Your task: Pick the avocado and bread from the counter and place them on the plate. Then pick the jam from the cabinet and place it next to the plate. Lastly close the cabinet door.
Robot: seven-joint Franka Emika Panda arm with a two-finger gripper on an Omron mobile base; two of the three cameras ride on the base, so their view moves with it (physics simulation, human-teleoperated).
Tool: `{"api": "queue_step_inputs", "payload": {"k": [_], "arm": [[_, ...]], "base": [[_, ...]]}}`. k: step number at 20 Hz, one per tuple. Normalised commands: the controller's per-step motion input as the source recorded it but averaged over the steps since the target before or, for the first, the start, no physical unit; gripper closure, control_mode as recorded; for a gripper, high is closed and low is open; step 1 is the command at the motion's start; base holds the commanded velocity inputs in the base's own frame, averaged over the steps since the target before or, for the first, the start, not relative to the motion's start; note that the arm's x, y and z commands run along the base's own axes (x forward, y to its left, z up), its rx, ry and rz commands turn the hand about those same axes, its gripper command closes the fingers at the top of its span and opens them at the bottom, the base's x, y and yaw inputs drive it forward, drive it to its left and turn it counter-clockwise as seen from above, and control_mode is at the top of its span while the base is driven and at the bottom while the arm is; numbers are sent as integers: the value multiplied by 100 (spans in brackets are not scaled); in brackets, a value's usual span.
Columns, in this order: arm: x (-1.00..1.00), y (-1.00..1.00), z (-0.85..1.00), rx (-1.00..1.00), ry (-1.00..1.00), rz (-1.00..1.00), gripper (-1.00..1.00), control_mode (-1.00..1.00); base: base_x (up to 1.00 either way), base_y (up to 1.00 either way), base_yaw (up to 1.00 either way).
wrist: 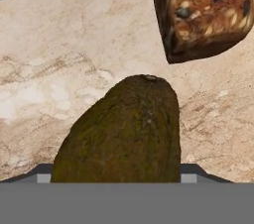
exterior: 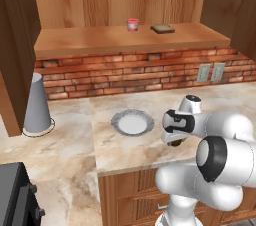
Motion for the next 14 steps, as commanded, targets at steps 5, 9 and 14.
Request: {"api": "queue_step_inputs", "payload": {"k": [5, 9, 14], "arm": [[2, 0, -1, 0, -3, 0, 100, -100], [0, 1, 33, 3, -8, -1, 100, -100], [7, 14, 74, 7, -9, 0, 100, -100]], "base": [[0, 0, 0], [0, 0, 0], [0, 0, 0]]}}
